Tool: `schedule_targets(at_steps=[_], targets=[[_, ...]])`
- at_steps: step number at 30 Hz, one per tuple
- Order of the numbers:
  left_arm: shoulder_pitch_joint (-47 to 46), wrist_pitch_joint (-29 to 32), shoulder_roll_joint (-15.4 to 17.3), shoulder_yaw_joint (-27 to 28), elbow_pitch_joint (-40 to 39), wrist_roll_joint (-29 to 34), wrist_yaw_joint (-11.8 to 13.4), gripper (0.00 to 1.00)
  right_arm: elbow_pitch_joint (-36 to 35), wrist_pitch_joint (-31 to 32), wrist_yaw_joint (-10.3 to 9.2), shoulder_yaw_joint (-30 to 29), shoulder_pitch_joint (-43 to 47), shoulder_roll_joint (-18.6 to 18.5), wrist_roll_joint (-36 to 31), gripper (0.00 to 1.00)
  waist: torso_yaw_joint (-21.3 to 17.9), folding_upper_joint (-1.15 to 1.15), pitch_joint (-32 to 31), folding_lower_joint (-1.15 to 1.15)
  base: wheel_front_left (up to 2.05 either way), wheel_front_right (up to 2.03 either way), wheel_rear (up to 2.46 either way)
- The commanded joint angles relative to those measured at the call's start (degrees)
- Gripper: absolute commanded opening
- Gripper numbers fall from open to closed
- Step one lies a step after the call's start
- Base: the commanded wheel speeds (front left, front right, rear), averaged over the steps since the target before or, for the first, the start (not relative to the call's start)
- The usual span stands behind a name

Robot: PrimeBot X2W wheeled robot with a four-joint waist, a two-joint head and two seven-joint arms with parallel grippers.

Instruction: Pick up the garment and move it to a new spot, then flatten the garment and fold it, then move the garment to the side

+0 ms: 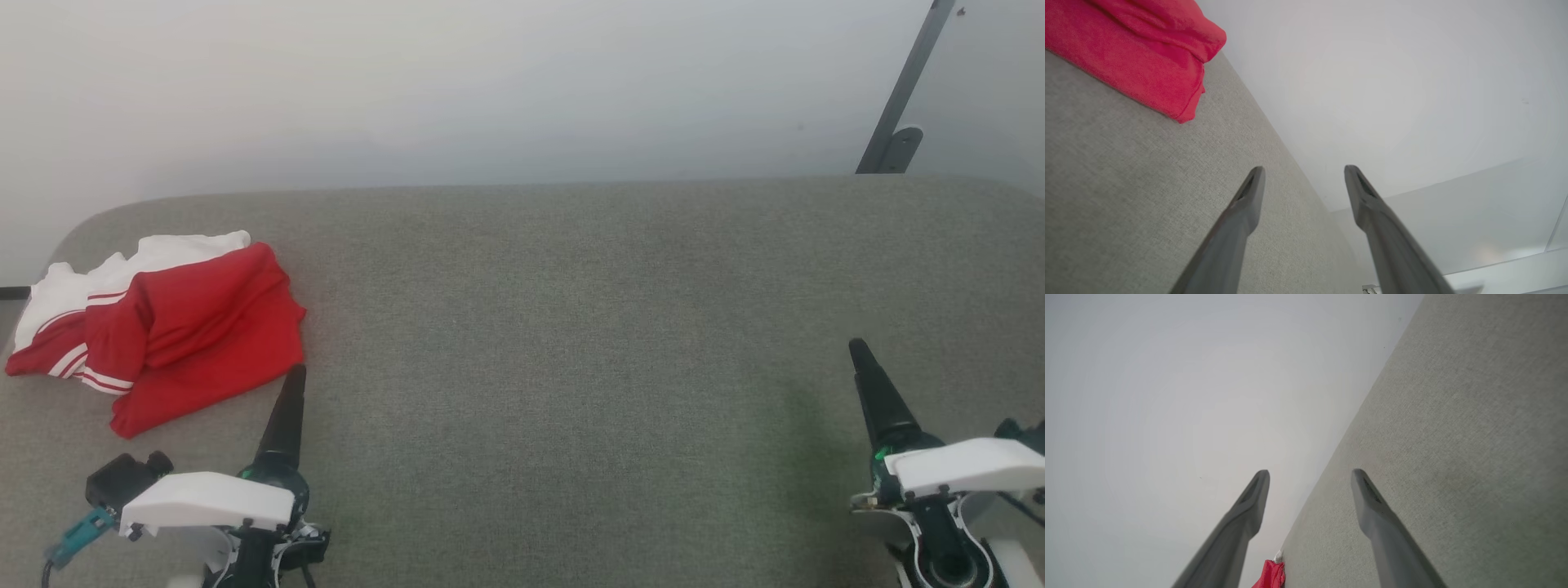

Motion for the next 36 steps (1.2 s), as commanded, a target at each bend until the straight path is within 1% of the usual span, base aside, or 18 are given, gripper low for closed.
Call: schedule_targets(at_steps=[1,2,3,7,15,16,22,27,36], targets=[[-2.0,-0.8,0.2,-0.3,-1.5,4.2,0.4,1.0,-0.3,-1.1,0.0,0.8,-2.4,-1.2,-2.9,1.0,0.0,0.0,0.0,0.0,0.0,0.0,0.0],[-2.0,-1.0,0.4,-0.5,-1.6,5.8,0.6,1.0,-0.1,-1.3,0.0,0.9,-2.6,-1.3,-3.7,1.0,0.0,0.0,0.0,0.0,0.0,0.0,0.0],[-2.0,-1.0,0.4,-0.5,-1.6,5.8,0.6,1.0,-0.1,-1.3,0.0,0.9,-2.6,-1.3,-3.7,1.0,0.0,0.0,0.0,0.0,0.0,0.0,0.0],[-2.2,-1.9,0.8,-1.3,-2.0,11.5,1.3,1.0,0.1,-2.3,0.01,1.4,-3.4,-2.3,-8.1,1.0,0.1,0.0,0.1,0.0,0.0,0.0,0.0],[-2.5,-3.6,1.9,-3.6,-2.7,21.3,3.2,1.0,-0.1,-4.0,0.01,2.5,-4.1,-4.0,-20.6,1.0,0.3,0.0,0.1,0.0,0.0,0.0,0.0],[-2.5,-4.0,2.2,-4.2,-2.7,23.4,3.8,1.0,0.1,-4.3,0.01,2.7,-4.1,-4.3,-23.8,1.0,0.3,0.0,0.1,0.0,0.0,0.0,0.0],[-2.6,-5.2,3.5,-6.0,-2.6,29.2,5.9,1.0,0.2,-5.5,0.01,3.4,-4.5,-4.6,-31.6,1.0,0.3,0.0,0.0,0.0,0.0,0.0,0.0],[-2.8,-6.1,4.3,-7.6,-2.4,33.1,7.3,1.0,0.4,-6.4,0.01,3.9,-4.9,-4.8,-36.4,1.0,0.4,0.0,0.0,0.0,0.0,0.0,0.0],[-3.2,-7.6,5.7,-9.9,-2.5,39.0,9.6,1.0,0.9,-8.0,0.01,4.4,-5.6,-5.7,-42.7,1.0,0.4,0.0,-0.1,0.0,0.0,0.0,0.0]])
